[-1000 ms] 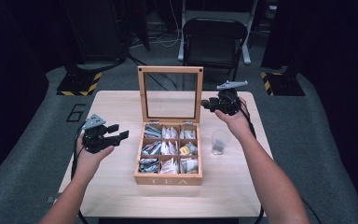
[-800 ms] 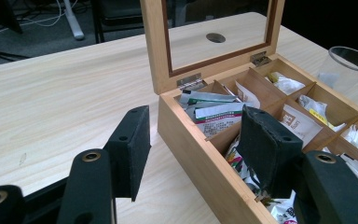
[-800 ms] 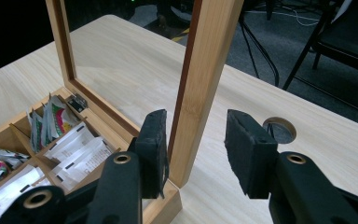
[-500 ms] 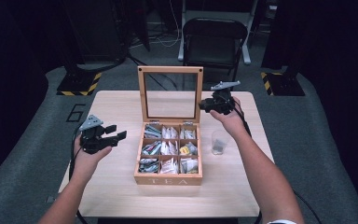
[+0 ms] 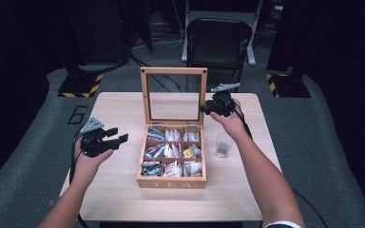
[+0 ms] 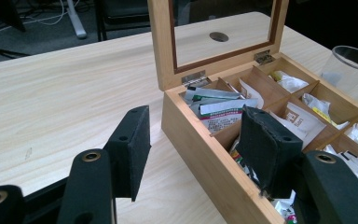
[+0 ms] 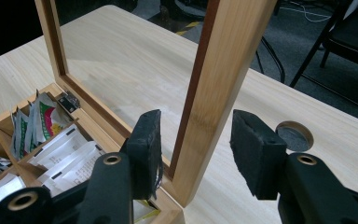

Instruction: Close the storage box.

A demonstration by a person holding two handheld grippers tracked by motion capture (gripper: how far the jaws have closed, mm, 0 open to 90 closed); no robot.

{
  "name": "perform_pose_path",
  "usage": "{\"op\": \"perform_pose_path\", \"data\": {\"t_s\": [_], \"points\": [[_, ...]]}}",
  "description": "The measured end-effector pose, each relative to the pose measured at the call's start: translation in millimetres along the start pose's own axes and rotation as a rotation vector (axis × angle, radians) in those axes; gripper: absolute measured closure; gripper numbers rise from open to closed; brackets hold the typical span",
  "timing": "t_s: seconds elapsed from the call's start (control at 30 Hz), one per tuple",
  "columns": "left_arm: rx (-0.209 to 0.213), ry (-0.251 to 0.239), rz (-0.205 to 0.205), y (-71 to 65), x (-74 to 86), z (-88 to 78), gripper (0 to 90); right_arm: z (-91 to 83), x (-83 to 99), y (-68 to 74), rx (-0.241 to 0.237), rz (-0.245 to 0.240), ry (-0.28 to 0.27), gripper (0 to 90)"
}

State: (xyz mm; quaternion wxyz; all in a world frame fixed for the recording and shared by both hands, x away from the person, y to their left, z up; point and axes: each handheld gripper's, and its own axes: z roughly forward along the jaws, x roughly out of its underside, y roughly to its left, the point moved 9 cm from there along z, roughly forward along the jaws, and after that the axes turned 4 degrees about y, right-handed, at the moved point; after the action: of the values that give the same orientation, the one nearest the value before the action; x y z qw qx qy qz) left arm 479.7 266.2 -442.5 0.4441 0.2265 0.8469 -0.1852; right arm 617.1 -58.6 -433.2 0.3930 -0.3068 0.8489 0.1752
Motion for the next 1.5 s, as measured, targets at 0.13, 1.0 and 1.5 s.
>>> {"op": "perform_pose_path", "data": {"t_s": [0.13, 1.0, 1.5], "points": [[0.0, 0.0, -0.002, 0.6, 0.5, 0.0, 43.6, 3.6, -1.4, 0.0, 0.004, -0.004, 0.002, 51.2], [0.001, 0.005, -0.001, 0.6, 0.3, 3.1, 43.6, 4.7, -5.5, -2.5, 0.026, 0.036, 0.002, 65.7], [0.01, 0.009, 0.016, -3.6, -10.2, 7.9, 43.6, -3.4, -2.2, 4.5, 0.02, 0.032, -0.011, 66.0]]}}
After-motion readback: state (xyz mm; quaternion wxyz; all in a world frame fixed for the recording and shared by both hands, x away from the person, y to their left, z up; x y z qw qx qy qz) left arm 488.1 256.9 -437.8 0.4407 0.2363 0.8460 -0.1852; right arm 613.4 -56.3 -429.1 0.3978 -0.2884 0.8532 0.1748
